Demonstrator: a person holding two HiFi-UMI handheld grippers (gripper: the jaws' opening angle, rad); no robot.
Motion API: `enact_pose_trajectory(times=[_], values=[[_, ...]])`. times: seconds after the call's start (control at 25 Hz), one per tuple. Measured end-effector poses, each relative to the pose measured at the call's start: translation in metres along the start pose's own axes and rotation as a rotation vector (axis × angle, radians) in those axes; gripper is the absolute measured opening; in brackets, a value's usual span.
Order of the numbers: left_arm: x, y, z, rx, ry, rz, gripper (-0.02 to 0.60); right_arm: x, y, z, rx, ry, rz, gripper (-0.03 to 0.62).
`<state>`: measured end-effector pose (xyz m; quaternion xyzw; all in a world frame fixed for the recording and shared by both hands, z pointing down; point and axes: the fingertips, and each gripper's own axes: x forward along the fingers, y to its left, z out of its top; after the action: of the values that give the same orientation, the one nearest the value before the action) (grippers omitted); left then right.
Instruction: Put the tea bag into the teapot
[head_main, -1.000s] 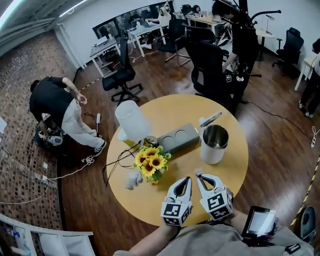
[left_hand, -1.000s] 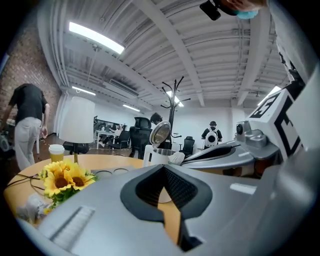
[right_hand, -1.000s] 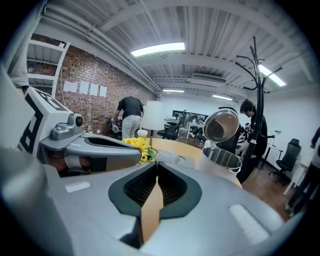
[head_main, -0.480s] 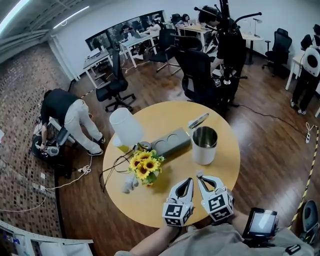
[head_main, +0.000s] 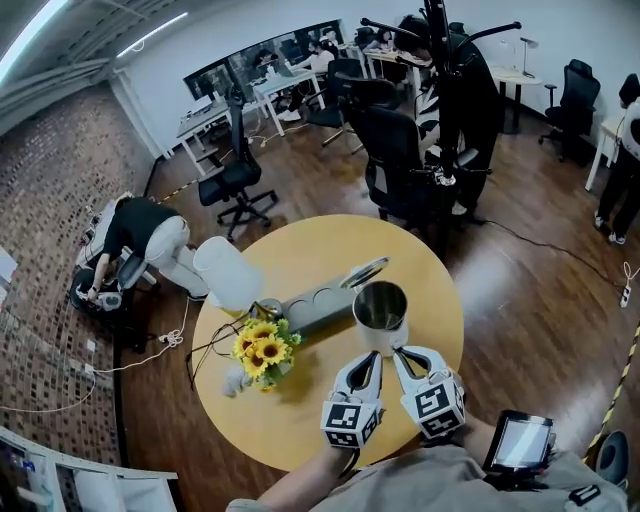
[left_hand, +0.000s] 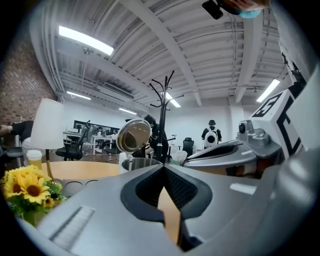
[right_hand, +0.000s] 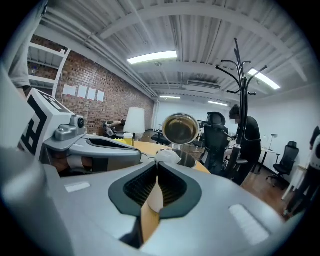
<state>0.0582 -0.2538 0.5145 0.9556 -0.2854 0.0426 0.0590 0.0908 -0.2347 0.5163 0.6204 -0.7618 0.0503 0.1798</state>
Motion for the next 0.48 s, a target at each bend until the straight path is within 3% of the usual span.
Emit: enact_pose_trajectory(times=[0.28,0.48], values=[[0.071,-0.018,0.009,-0.017,-0.008,0.121,0.002,0.013,-0.072,-0.008,-0.033,-0.021,0.123,0.021],[0.087,-0.014,0.008,-0.015,0.005,0.177,0.002,0.029,-0.084,-0.008,-0.041,-0.034,0.189,0.021]])
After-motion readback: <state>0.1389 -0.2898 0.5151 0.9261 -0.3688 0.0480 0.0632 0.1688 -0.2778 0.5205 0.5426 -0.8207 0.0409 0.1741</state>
